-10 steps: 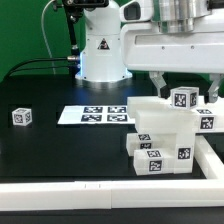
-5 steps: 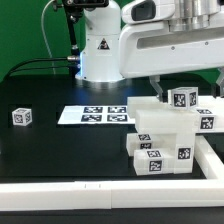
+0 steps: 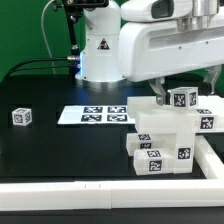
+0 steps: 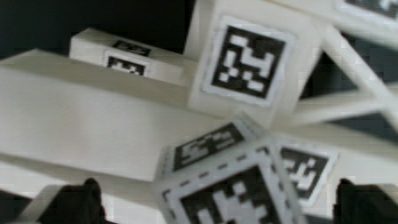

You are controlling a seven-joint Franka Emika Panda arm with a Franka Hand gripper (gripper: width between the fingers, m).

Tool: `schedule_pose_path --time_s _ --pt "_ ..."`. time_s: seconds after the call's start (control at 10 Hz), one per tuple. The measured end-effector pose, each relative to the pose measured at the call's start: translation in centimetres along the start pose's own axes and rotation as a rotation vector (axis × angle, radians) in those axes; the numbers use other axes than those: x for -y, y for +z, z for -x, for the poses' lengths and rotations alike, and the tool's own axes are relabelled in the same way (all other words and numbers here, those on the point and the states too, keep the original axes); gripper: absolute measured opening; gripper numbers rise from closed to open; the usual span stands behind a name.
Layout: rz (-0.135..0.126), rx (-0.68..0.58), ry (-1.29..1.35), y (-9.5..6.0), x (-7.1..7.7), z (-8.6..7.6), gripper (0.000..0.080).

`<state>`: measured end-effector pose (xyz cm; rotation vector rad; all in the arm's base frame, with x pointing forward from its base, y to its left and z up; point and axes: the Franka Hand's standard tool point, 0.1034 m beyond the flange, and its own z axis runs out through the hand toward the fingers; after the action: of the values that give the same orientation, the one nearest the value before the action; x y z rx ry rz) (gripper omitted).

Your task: Assemble chair

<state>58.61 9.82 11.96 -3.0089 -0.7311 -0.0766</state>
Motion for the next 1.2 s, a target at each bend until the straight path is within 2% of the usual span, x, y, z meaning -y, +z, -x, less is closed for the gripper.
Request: schedule_pose_path --time_s 0.1,0.2,0.5,1.2 --pt "0.013 -0.011 -0.048 0.23 0.00 0.03 0.0648" --pt "0.012 -0.008 -0.020 0.26 -0.01 0.10 0.0648" --pt "0.011 -0.008 0.080 0.35 -0.02 0.14 0.0277" --pt "0.001 -0.011 0.566 0.38 0.09 0.10 0.0278"
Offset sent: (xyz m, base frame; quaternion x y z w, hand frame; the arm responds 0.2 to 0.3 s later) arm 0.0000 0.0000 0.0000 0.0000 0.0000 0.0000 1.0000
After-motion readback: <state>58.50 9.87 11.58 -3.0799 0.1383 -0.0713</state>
